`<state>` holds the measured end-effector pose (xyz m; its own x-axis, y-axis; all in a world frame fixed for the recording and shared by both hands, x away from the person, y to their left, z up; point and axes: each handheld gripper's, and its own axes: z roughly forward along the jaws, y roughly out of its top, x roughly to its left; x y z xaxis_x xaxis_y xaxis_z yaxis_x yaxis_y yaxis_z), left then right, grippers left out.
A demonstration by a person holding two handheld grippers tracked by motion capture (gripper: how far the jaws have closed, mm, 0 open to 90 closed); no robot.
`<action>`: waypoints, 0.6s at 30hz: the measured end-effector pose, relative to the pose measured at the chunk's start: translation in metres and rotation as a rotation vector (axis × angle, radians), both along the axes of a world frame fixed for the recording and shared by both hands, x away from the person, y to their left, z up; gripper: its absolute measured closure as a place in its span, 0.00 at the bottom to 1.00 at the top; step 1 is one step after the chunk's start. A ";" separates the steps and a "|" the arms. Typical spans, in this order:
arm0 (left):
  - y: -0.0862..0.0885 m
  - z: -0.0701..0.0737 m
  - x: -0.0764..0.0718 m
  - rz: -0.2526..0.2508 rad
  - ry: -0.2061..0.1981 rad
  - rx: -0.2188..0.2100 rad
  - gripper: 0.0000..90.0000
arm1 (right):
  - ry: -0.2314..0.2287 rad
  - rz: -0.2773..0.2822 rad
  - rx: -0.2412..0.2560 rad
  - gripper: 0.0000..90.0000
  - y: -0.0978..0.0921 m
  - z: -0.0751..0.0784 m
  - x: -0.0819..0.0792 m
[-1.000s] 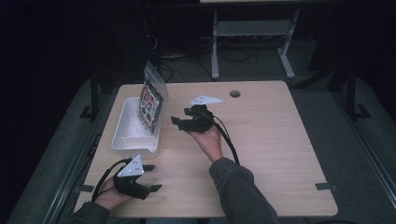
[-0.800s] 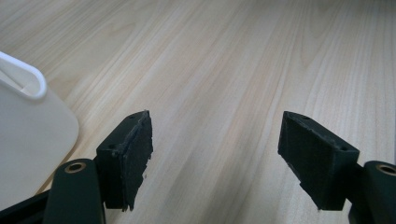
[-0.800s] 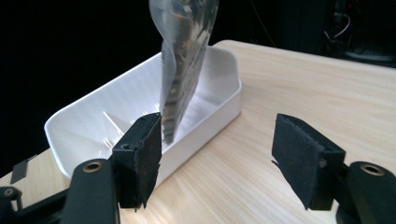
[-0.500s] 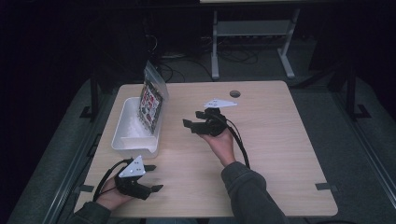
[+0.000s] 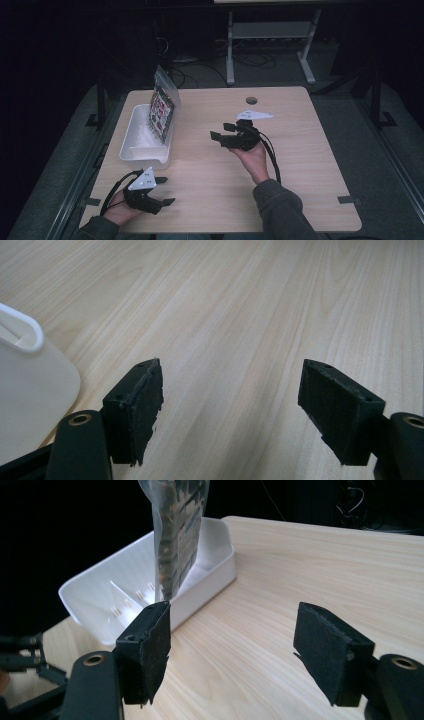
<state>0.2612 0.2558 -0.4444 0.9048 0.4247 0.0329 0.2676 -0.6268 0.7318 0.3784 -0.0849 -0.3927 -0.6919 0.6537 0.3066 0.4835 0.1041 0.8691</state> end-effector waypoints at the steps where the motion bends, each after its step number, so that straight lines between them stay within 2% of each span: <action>1: 0.000 0.000 0.000 0.001 0.001 0.000 0.28 | 0.001 -0.001 0.000 0.34 -0.003 -0.001 -0.002; 10: -0.001 -0.001 0.001 0.004 0.003 0.000 0.28 | 0.017 -0.017 0.010 0.33 -0.039 -0.011 -0.021; 18: -0.001 -0.001 0.000 0.006 0.004 -0.001 0.28 | 0.024 -0.026 -0.002 0.33 -0.061 -0.024 -0.040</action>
